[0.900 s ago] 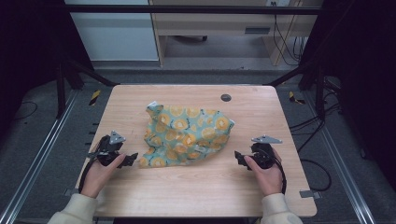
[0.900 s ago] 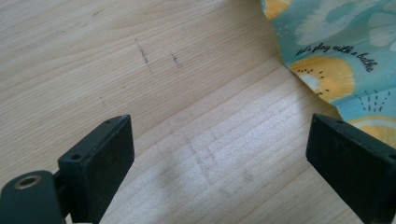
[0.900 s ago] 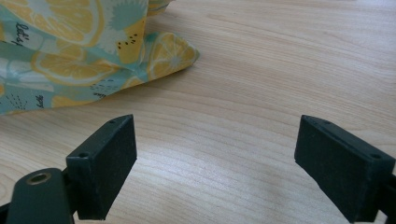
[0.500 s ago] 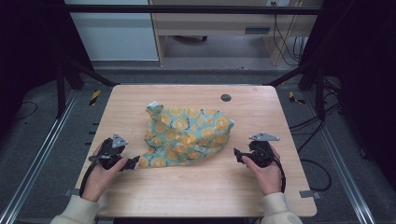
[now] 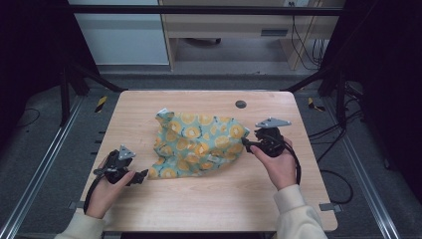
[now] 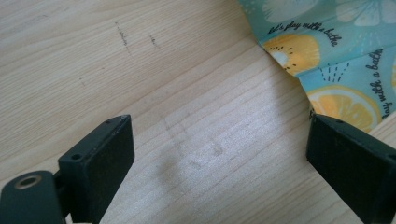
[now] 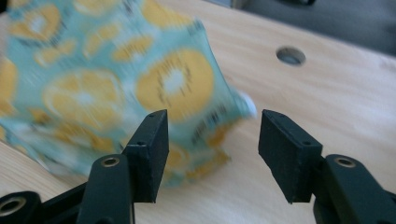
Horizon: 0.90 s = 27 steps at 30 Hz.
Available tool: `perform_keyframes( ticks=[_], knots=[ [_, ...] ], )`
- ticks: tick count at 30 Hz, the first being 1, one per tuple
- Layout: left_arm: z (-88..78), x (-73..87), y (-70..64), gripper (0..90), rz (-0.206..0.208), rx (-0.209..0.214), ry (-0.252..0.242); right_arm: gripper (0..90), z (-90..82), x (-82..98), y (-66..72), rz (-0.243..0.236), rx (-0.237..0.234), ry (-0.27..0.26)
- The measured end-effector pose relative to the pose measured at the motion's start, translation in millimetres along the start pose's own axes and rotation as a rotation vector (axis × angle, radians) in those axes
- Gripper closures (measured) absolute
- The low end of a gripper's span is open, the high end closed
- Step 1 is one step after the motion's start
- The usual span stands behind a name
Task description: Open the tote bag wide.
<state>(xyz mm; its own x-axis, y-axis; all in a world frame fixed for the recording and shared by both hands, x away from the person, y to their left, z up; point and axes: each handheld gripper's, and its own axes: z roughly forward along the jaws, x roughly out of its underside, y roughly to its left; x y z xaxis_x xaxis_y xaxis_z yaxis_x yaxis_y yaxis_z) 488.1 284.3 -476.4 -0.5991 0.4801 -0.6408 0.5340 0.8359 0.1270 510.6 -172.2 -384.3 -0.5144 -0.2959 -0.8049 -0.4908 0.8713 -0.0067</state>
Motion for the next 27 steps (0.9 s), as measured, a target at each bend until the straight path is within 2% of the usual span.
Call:
perform_keyframes(
  ticks=[1, 4, 5, 6, 7, 10, 11, 12, 14, 15, 16, 17, 18, 19, 20, 21, 22, 23, 24, 26, 27],
  knots=[
    [0.0, 0.0, 0.0, 7.5, 0.000, 0.000, 0.000, 43.0, 0.0, 0.0, 0.0, 0.000, 0.000, 0.000],
    [0.0, -0.3, -0.2, 7.5, 0.000, -0.001, 0.002, 42.6, 2.8, -28.7, 10.0, -0.036, -0.036, -0.008],
    [0.0, -0.3, -0.3, 7.5, -0.001, 0.000, 0.002, 41.8, 2.8, -28.7, 10.0, -0.036, -0.036, -0.008],
    [-0.1, -0.3, 0.0, 7.5, -0.001, 0.001, 0.003, 39.8, 7.2, -43.1, 14.9, -0.057, -0.045, -0.007],
    [-0.2, -0.3, 0.2, 7.5, -0.002, 0.001, 0.003, 38.5, 10.3, -49.7, 16.6, -0.055, -0.053, -0.004],
    [-0.6, -0.3, 0.7, 7.6, -0.005, 0.001, 0.002, 35.5, 19.3, -60.8, 17.8, -0.058, -0.058, 0.015],
    [-1.0, -0.4, 0.9, 7.6, -0.006, 0.000, 0.001, 32.6, 29.8, -68.1, 18.1, -0.051, -0.056, 0.040],
    [-1.0, -0.4, 0.9, 7.6, -0.006, 0.000, 0.001, 32.6, 29.8, -68.1, 18.1, -0.051, -0.056, 0.040],
    [-1.2, -0.6, 1.1, 7.6, -0.004, 0.000, 0.001, 31.6, 41.5, -71.5, 16.9, -0.041, -0.061, 0.066],
    [-1.2, -0.8, 1.2, 7.7, -0.003, 0.001, 0.000, 31.0, 54.7, -70.8, 14.5, -0.034, -0.057, 0.102],
    [-1.2, -0.8, 1.2, 7.7, -0.003, 0.001, 0.000, 31.0, 54.7, -70.8, 14.5, -0.034, -0.057, 0.102],
    [-1.2, -0.9, 1.4, 7.7, -0.002, -0.001, 0.000, 32.4, 64.9, -68.5, 14.5, -0.033, -0.050, 0.136],
    [-1.3, -0.9, 1.5, 7.7, -0.002, -0.001, 0.000, 32.4, 64.9, -68.5, 14.5, -0.033, -0.050, 0.136],
    [-1.5, -1.0, 1.7, 7.7, -0.003, -0.001, -0.001, 42.4, 70.2, -66.1, 16.6, -0.032, -0.066, 0.155],
    [-1.6, -1.0, 1.9, 7.7, -0.003, -0.001, -0.001, 42.4, 70.2, -66.1, 16.6, -0.032, -0.066, 0.155],
    [-2.0, -1.0, 2.7, 7.7, -0.005, 0.000, -0.001, 59.3, 72.0, -64.0, 19.6, -0.046, -0.086, 0.158],
    [-2.0, -1.0, 2.7, 7.7, -0.005, 0.000, -0.001, 68.1, 71.3, -63.2, 21.1, -0.055, -0.089, 0.153],
    [-2.1, -1.0, 3.0, 7.7, -0.007, 0.001, -0.002, 68.1, 71.3, -63.2, 21.1, -0.055, -0.089, 0.153],
    [-2.2, -0.8, 3.3, 7.7, -0.010, -0.003, -0.005, 79.7, 69.1, -62.9, 23.4, -0.059, -0.106, 0.144],
    [-2.3, -0.8, 3.5, 7.8, -0.011, -0.003, -0.006, 83.3, 67.7, -63.2, 24.0, -0.062, -0.115, 0.145],
    [-2.5, -1.0, 3.7, 7.8, -0.010, -0.005, -0.004, 87.8, 63.7, -64.2, 26.4, -0.070, -0.125, 0.138]
  ],
)
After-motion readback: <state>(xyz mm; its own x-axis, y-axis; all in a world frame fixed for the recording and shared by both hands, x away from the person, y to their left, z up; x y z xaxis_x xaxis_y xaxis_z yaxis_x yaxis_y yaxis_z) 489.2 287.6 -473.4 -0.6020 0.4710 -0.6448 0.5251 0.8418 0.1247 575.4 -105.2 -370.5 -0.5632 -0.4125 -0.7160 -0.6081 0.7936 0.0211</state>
